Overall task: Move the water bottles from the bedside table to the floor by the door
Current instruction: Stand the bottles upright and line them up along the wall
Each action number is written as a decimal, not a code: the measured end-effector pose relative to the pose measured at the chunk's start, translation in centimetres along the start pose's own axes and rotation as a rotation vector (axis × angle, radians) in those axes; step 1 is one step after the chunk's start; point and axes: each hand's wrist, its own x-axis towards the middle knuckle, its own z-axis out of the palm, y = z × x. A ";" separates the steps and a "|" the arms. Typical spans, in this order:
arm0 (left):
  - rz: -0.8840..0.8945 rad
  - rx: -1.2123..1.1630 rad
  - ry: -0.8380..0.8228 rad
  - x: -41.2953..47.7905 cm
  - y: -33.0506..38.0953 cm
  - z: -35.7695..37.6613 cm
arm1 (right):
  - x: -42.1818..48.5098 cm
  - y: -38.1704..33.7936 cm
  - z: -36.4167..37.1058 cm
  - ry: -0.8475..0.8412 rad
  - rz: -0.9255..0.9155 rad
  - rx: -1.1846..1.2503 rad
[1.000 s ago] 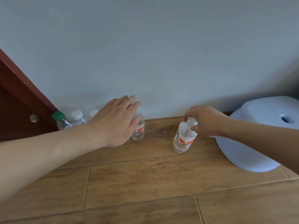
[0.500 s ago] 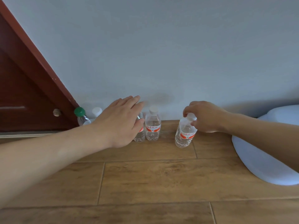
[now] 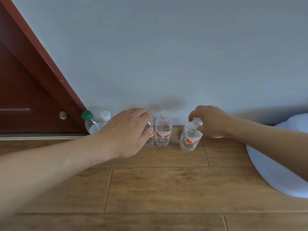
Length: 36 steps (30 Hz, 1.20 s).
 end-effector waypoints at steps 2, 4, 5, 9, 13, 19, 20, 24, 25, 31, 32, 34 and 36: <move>-0.006 -0.015 -0.005 0.0 -0.2 0.2 | 0.2 0.0 -0.1 0.009 0.019 0.011; -0.010 -0.025 -0.013 0.0 -0.4 0.4 | 0.5 0.0 -0.2 0.004 0.040 0.010; -0.010 -0.024 -0.014 0.1 -0.4 0.4 | 0.6 0.0 -0.2 0.002 0.048 0.009; 0.004 -0.021 -0.014 0.9 -0.5 0.7 | 1.1 -0.4 -0.3 0.017 0.049 0.019; 0.033 -0.023 -0.006 2.0 -0.4 1.1 | 1.5 -1.0 -0.4 0.025 0.039 0.007; 0.067 -0.009 0.007 4.3 -0.3 1.6 | 1.9 -1.4 -0.7 0.041 0.033 0.026; 0.071 -0.008 0.011 4.7 -0.3 1.7 | 2.1 -1.5 -0.7 0.048 0.030 0.028; 0.077 -0.014 0.019 6.1 -0.4 2.4 | 2.7 -1.8 -0.6 0.074 0.027 0.049; 0.079 -0.016 0.023 6.4 -0.4 2.6 | 2.8 -1.9 -0.5 0.076 0.026 0.056; 0.105 -0.033 0.043 8.1 -0.7 3.7 | 3.4 -2.0 -0.3 0.080 0.014 0.064; 0.109 -0.040 0.043 8.3 -0.7 3.9 | 3.5 -2.0 -0.2 0.084 0.012 0.071; 0.109 -0.057 0.025 8.7 -0.6 4.2 | 3.7 -2.1 -0.1 0.090 0.009 0.079; 0.108 -0.071 0.003 9.1 -0.5 4.4 | 3.9 -2.1 0.1 0.093 0.005 0.076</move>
